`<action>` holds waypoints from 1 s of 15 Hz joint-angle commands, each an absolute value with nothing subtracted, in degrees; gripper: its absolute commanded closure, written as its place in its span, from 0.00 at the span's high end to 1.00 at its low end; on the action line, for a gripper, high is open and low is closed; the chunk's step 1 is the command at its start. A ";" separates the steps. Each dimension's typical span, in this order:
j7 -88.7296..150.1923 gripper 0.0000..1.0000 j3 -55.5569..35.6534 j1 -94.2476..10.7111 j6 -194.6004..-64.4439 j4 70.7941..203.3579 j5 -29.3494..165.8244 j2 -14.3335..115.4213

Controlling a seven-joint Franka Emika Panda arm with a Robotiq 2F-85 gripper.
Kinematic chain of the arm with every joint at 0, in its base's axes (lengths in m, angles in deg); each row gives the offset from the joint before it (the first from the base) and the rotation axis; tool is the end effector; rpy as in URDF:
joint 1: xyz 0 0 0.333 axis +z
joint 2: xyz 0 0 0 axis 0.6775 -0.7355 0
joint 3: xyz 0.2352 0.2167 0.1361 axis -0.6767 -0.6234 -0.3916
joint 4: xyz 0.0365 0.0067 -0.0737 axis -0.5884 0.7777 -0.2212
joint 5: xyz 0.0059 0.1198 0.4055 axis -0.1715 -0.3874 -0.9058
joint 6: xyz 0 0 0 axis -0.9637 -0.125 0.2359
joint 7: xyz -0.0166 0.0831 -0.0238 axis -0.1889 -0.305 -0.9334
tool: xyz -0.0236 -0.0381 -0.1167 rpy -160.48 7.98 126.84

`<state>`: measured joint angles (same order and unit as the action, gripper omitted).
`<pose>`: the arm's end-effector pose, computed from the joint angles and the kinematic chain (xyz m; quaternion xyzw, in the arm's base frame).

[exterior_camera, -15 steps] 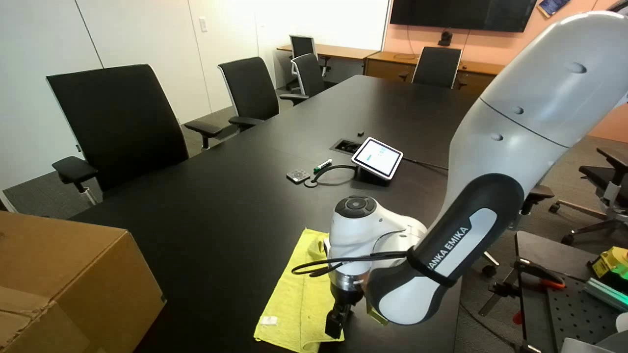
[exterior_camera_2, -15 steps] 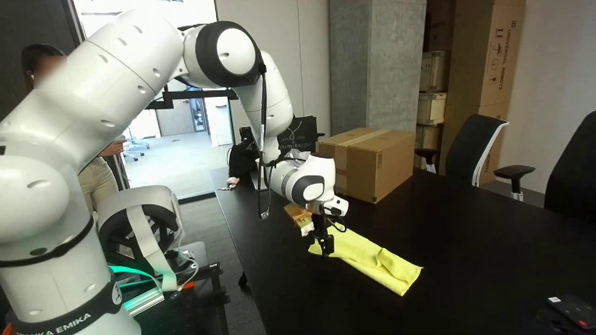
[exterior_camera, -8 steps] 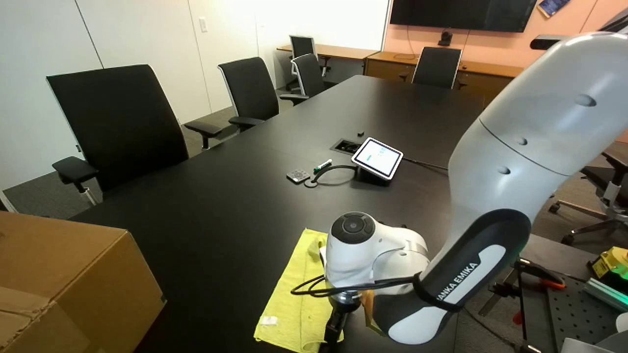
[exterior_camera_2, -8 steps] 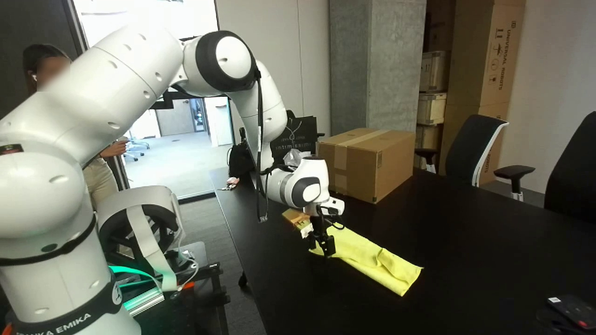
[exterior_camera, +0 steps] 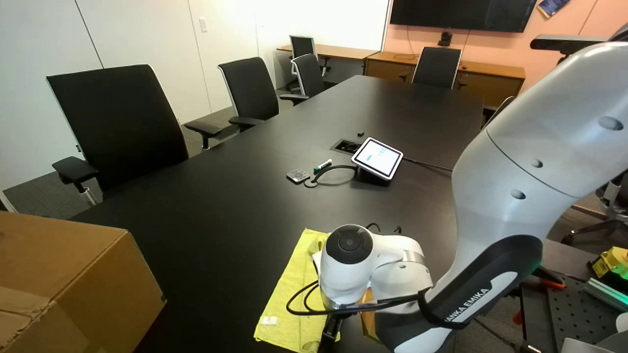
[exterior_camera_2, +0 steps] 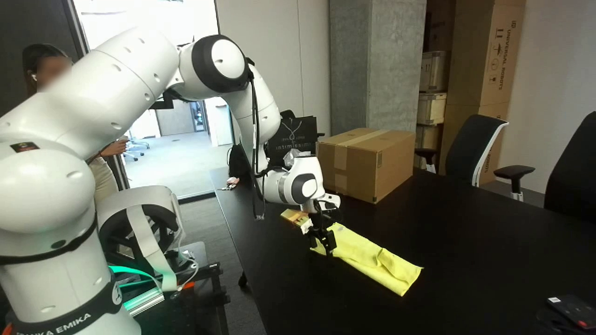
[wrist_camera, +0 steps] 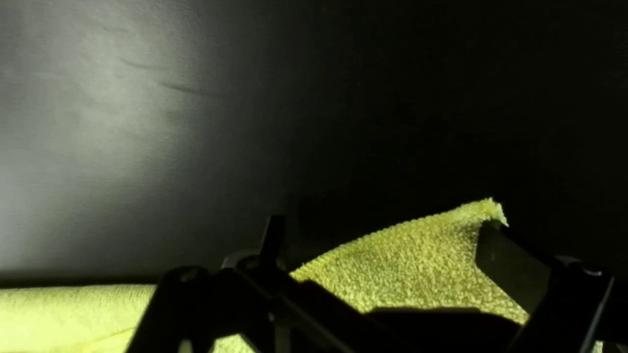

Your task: Fold the yellow towel in half from bottom to top

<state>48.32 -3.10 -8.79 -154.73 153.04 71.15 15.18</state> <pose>0.5829 0.2481 0.0037 0.9917 0.0904 0.0355 0.0841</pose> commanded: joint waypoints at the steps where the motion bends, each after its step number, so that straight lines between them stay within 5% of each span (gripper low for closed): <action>1: 49.53 1.00 -2.53 -8.17 -154.69 151.46 72.30 13.94; 3: 48.78 0.95 -3.49 -9.27 -154.30 151.62 71.77 14.34; 5: 48.06 0.71 -4.50 -10.40 -153.81 151.41 71.38 14.33; 13: 46.35 0.15 -8.65 -15.78 -150.82 151.69 70.58 16.97; 15: 45.76 0.08 -9.91 -16.93 -149.66 152.05 70.56 18.24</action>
